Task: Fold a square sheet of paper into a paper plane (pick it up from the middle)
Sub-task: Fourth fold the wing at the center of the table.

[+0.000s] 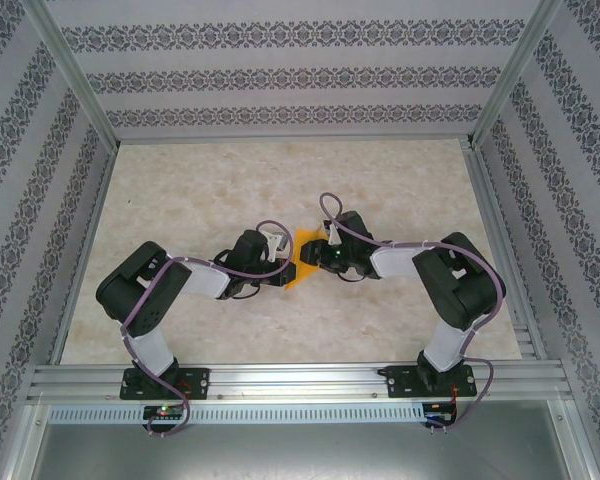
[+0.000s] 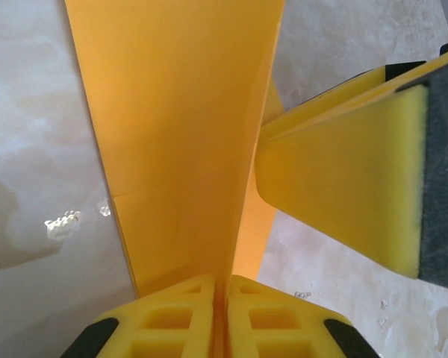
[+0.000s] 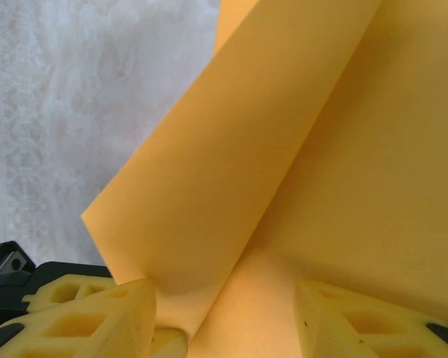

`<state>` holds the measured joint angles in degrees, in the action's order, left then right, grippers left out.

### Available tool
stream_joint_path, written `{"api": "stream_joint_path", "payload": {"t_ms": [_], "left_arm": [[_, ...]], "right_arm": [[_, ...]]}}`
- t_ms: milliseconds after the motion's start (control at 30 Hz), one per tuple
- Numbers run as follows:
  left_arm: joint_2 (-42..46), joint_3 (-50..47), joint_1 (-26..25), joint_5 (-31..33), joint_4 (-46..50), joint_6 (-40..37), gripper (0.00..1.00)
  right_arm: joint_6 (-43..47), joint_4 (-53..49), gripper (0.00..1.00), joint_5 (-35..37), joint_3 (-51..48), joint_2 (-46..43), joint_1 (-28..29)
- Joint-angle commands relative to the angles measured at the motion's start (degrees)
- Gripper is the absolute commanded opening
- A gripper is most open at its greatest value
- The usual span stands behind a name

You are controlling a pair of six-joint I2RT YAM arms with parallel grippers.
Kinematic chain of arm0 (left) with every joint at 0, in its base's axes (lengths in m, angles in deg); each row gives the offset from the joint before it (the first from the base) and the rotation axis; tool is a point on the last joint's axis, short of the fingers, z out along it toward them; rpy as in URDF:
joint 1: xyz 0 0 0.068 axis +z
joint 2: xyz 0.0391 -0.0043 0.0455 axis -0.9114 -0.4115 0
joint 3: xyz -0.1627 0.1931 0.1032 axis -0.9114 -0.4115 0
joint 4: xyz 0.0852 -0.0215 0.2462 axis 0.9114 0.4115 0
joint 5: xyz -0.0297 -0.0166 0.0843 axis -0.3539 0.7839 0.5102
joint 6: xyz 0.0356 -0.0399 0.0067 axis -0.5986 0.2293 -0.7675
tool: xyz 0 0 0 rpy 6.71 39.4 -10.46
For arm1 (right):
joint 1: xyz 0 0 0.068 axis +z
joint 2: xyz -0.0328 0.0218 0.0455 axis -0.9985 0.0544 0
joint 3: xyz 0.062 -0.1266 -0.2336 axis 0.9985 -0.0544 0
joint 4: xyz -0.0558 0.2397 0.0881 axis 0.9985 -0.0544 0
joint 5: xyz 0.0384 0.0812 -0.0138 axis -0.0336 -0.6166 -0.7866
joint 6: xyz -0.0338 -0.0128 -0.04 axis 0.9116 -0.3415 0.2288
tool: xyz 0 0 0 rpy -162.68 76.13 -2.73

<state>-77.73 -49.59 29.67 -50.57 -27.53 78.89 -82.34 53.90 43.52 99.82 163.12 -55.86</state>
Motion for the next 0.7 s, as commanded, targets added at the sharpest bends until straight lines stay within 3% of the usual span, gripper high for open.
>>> {"api": "stream_joint_path", "payload": {"t_ms": [0, 267, 400, 667], "left_arm": [[1.2, 0.5, 0.7, -0.6, 0.0, 0.3, 0.16], [6.6, -1.0, 0.7, 3.0, 2.9, 1.4, 0.31], [10.7, -1.8, 0.8, 6.5, 6.3, 1.8, 0.32], [10.7, -1.9, 0.8, -0.7, 2.4, 3.7, 0.28]], "right_arm": [[0.7, -6.4, 0.53, 5.9, 1.6, 2.2, 0.2], [0.1, -15.2, 0.54, 9.1, 5.2, 5.0, 1.1], [-0.3, -18.4, 0.55, 10.9, 6.4, 5.8, 1.2], [-1.4, -23.0, 0.62, 12.3, 9.3, 7.8, 1.8]]}}
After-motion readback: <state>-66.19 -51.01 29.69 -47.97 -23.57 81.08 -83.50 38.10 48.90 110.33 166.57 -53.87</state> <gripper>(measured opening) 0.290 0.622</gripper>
